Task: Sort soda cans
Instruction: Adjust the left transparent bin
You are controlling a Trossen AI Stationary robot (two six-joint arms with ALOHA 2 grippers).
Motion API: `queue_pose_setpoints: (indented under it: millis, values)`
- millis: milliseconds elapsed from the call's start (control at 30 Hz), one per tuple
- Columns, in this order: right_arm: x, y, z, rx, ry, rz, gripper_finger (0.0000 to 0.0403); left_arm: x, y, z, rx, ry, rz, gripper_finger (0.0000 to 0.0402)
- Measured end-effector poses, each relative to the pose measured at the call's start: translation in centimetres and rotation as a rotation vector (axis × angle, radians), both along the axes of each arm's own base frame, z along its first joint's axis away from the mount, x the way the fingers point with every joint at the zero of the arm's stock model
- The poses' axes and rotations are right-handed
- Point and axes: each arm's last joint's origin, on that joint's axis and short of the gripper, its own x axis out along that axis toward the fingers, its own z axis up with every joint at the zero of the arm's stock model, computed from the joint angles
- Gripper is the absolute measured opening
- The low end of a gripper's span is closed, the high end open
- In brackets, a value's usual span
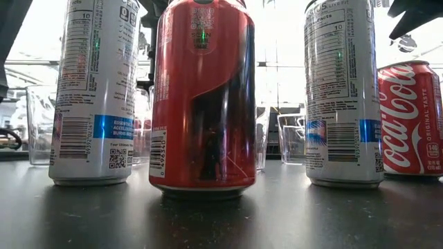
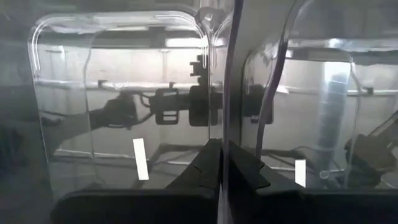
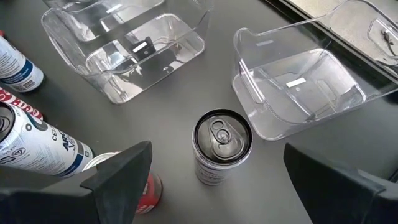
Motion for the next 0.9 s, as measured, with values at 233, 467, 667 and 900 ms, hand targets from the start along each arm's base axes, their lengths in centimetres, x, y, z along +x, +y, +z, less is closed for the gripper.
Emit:
queue_pose_setpoints:
  millis: [233, 467, 667, 900]
  values:
    - [0.0, 0.0, 0.0, -0.003, 0.002, 0.004, 0.0357, 0.0, -0.1, 0.0, -0.010, -0.002, -0.003, 0.0047]
    - [0.0, 0.0, 0.0, -0.002, 0.002, 0.004, 0.0357, -0.1, -0.2, 0.3, -0.028, -0.010, -0.032, 0.0050]
    - [0.0, 0.0, 0.0, 0.000, 0.000, 0.004, 0.0357, -0.6, -0.3, 1.6, -0.024, -0.051, -0.036, 0.0051]
    - [0.0, 0.0, 0.0, 0.002, -0.003, 0.004, 0.0357, -2.1, -0.5, 4.7, 0.019, -0.133, -0.083, 0.0052]
